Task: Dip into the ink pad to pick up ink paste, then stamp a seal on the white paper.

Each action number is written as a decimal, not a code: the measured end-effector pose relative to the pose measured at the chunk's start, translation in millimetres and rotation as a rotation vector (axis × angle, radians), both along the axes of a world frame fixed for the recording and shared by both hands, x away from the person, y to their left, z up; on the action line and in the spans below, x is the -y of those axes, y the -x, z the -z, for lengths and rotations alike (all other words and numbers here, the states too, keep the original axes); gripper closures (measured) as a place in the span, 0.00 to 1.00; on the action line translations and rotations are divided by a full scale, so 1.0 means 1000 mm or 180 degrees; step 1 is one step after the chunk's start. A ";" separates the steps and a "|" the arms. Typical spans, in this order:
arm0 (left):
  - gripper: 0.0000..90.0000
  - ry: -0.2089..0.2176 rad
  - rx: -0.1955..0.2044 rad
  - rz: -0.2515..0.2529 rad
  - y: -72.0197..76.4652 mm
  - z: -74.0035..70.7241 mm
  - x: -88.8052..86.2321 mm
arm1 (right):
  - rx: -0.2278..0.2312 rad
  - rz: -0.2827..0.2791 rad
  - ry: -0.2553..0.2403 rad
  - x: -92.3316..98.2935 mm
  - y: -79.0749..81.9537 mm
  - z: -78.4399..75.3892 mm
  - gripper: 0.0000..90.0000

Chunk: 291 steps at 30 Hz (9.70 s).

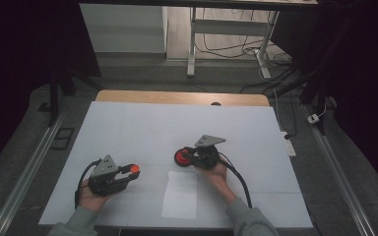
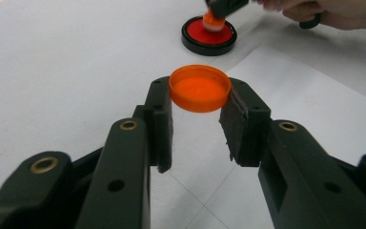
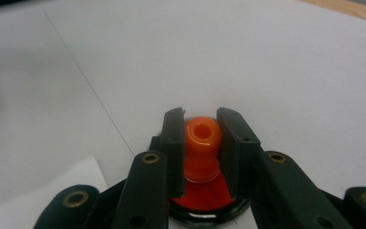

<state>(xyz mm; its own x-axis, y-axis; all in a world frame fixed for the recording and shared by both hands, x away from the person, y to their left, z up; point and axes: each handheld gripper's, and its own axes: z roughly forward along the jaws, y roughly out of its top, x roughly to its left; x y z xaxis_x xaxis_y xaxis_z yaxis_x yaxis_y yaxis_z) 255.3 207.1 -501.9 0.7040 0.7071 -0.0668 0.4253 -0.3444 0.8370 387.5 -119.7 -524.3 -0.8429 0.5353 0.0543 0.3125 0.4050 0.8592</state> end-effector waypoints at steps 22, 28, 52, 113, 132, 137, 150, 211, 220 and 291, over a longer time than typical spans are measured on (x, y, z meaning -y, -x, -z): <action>0.72 -0.0035 -0.0014 0.0014 0.000 0.002 0.002 | 0.0120 -0.0022 -0.0117 0.003 0.004 -0.018 0.81; 0.72 -0.0052 -0.0018 0.0027 -0.001 0.002 0.002 | 0.0149 0.0020 0.0057 -0.002 0.002 -0.012 0.81; 0.72 -0.0059 -0.0025 0.0024 0.000 0.003 0.003 | 0.0042 0.0066 0.0160 -0.006 -0.006 0.003 0.81; 0.72 -0.0037 0.0023 -0.0026 0.000 0.001 -0.001 | -0.0007 0.0069 -0.0378 0.011 -0.004 -0.019 0.81; 0.72 -0.0032 -0.0003 -0.0033 -0.001 0.002 -0.002 | -0.0047 0.0054 -0.0379 0.019 0.003 -0.027 0.81; 0.72 -0.0037 -0.0012 -0.0027 -0.001 0.003 -0.003 | -0.0028 0.0009 -0.0339 0.021 0.007 -0.029 0.81; 0.72 -0.0046 -0.0043 -0.0022 -0.002 0.003 -0.003 | -0.0019 -0.0012 -0.0336 0.032 0.017 -0.031 0.81; 0.72 -0.0032 -0.0034 -0.0025 -0.002 0.003 -0.005 | -0.0067 -0.0274 -0.0364 0.043 0.062 -0.035 0.80; 0.72 -0.0031 -0.0032 -0.0026 -0.002 0.003 -0.005 | -0.0114 -0.0450 -0.0298 0.036 0.074 -0.033 0.80; 0.72 -0.0059 -0.0049 -0.0013 -0.002 0.004 -0.003 | -0.0104 -0.0795 0.0390 0.001 0.091 0.007 0.80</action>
